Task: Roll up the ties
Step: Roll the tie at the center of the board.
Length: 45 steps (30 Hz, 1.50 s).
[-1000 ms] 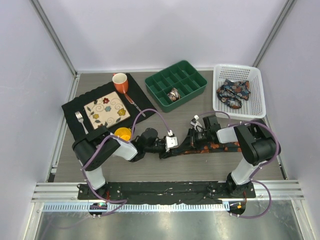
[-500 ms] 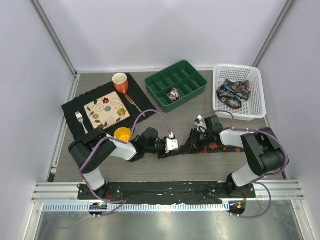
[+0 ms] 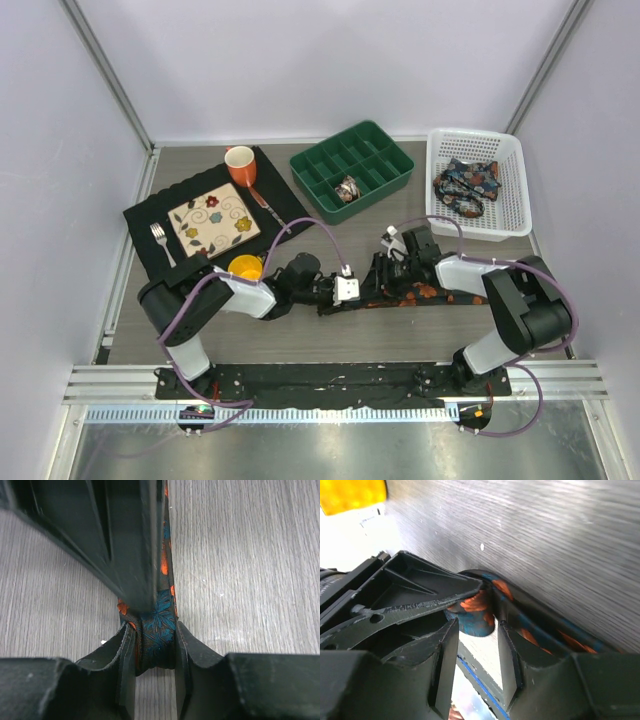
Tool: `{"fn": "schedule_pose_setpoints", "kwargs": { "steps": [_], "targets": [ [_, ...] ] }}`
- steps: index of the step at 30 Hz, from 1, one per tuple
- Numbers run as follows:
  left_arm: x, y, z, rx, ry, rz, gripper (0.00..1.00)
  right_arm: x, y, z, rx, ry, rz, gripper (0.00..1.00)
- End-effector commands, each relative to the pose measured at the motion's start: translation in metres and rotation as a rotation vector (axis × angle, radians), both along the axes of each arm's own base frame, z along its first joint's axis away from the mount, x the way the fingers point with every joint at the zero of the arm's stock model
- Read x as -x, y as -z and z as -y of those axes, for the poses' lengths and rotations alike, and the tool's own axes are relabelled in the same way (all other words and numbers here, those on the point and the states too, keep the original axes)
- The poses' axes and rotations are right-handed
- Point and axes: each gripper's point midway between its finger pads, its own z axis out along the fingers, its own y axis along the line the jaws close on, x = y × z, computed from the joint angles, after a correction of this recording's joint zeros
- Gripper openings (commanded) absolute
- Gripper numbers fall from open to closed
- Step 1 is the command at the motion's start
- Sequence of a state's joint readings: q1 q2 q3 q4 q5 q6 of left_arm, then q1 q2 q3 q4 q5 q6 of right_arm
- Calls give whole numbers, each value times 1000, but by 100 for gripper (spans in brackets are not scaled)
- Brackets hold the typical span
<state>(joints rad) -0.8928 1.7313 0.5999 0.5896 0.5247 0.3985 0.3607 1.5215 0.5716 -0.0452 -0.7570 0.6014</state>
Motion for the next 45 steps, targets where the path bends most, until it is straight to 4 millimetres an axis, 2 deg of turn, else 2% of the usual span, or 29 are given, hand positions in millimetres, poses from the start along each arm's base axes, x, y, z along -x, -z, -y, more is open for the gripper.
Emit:
{"fn": "schedule_pose_setpoints", "kwargs": {
  "steps": [1,3,6,7,9,10,12,14,16,17,18,23,29,31,34,35,37,40,41,43,45],
  "targets": [
    [16,42,-23,-159,11,-84,23,-8,-2,-12,8,-50,50,42],
    [17,43,-23,-162,16,-83,23,-6,6,-11,29,-58,33,41],
    [17,44,-24,-167,16,-87,24,-6,14,-9,56,-59,24,30],
    [17,44,-25,-169,16,-86,24,-6,15,-9,63,-59,20,16],
    [16,43,-25,-168,12,-82,26,-4,20,-4,96,-63,12,1],
    [15,43,-25,-168,8,-81,28,-4,23,-2,114,-58,8,1],
    [11,40,-25,-152,-20,-85,39,0,30,5,165,-48,-10,1],
    [2,27,-24,-84,-64,-105,53,6,40,15,222,-50,-41,1],
    [-1,17,-24,-24,-72,-119,60,9,50,23,276,-42,-58,1],
    [-6,4,-20,34,-69,-108,72,12,53,26,300,-39,-78,1],
    [-7,-2,-19,61,-76,-118,75,12,58,31,331,-27,-85,1],
    [-6,-19,-10,154,-55,-125,78,22,79,47,444,-25,-185,1],
    [-5,-15,-3,181,-36,-138,78,29,88,62,539,-1,-240,1],
    [-5,-10,-1,174,-32,-140,77,31,88,64,547,-1,-239,1],
    [-6,-1,0,157,-34,-137,68,33,88,61,526,-15,-232,1],
    [-7,1,0,153,-38,-131,61,31,86,58,504,-22,-223,1],
    [-8,2,0,149,-48,-128,54,27,83,54,483,-27,-198,1],
    [-6,6,-5,125,-47,-115,37,13,73,37,387,-29,-145,1],
    [-6,2,-7,121,-50,-104,30,6,67,30,352,-29,-116,3],
    [0,12,-20,57,-45,-103,25,2,57,21,295,-27,-99,15],
    [4,8,-26,47,-37,-90,20,-6,39,12,231,-4,-50,29]
  ]
}}
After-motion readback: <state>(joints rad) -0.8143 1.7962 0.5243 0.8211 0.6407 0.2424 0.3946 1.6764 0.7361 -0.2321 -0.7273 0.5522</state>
